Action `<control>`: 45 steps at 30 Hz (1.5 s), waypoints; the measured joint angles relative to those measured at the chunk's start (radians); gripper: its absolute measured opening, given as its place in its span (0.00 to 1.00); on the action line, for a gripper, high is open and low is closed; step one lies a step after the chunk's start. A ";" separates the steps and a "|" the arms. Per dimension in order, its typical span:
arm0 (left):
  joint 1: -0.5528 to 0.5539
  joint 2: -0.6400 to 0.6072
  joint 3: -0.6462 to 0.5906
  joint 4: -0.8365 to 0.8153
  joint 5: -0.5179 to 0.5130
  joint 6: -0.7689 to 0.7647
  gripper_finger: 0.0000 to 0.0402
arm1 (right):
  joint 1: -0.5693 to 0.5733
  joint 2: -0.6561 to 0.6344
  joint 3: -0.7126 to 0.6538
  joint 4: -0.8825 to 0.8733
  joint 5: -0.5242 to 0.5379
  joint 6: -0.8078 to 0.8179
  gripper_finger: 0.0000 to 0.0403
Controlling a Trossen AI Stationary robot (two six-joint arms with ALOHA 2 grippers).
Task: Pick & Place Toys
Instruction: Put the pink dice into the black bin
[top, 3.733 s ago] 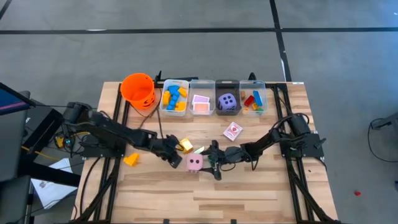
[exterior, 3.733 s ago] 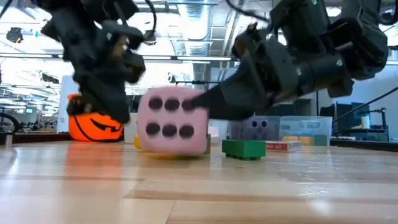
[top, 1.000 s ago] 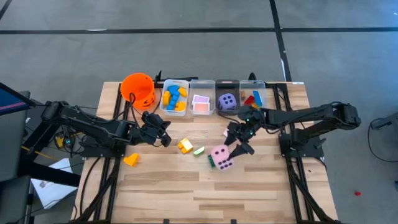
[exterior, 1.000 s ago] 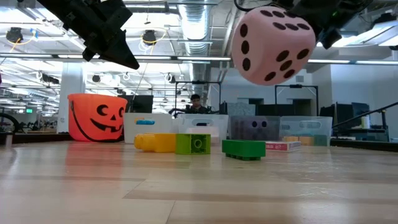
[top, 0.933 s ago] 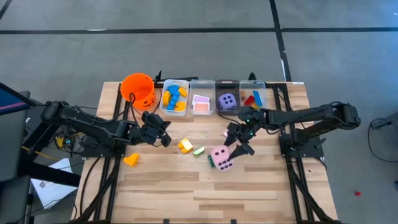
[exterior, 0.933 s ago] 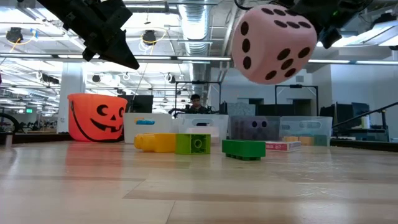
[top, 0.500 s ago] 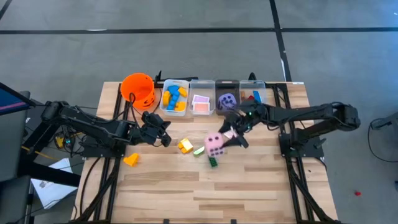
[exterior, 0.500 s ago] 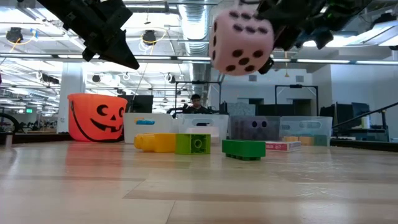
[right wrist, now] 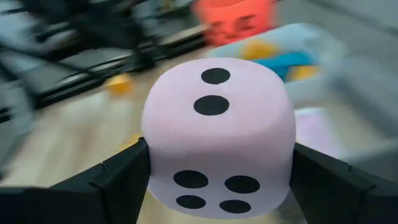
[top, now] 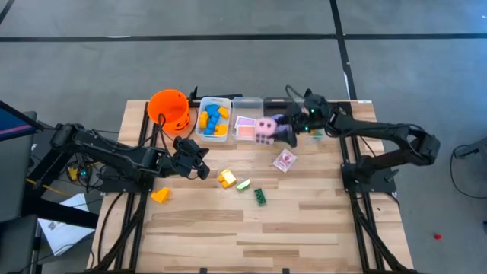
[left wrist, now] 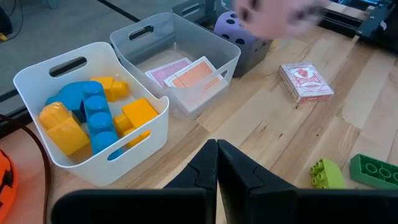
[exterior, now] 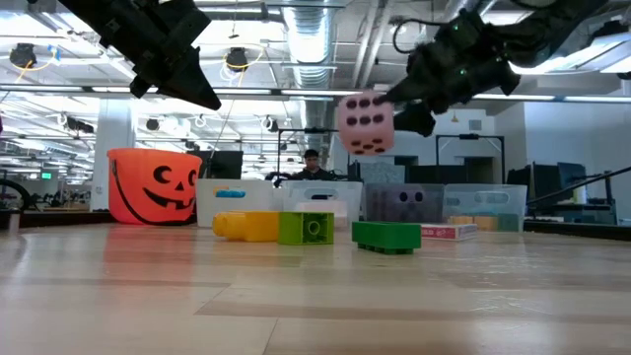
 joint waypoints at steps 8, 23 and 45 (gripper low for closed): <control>0.000 0.000 0.000 0.000 0.000 0.001 0.00 | -0.152 0.000 0.000 0.010 0.185 -0.036 0.82; 0.000 0.000 0.000 0.000 0.000 0.001 0.00 | -0.235 0.137 0.000 0.114 0.329 -0.115 0.82; 0.000 0.000 0.000 0.000 0.000 0.001 0.00 | -0.185 0.234 0.007 0.137 0.420 -0.067 0.82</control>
